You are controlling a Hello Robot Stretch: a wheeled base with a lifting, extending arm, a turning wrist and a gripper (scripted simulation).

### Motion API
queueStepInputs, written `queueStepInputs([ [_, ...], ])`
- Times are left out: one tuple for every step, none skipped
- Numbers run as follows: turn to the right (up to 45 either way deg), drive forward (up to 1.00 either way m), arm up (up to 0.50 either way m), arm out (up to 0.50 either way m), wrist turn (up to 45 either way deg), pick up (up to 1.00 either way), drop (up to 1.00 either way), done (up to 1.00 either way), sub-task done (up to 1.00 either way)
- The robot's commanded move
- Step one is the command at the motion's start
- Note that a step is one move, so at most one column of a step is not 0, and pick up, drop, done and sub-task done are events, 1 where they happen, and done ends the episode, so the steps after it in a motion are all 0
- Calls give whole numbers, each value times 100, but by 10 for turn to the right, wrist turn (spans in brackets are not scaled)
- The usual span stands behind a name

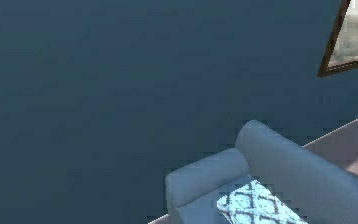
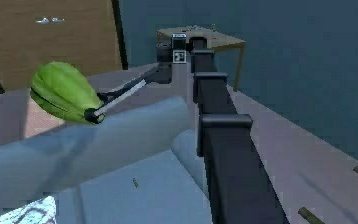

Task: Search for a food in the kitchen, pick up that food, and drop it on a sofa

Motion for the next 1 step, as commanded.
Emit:
queueStepInputs([
  [0,0,-40,0,0,0,0,0,0],
])
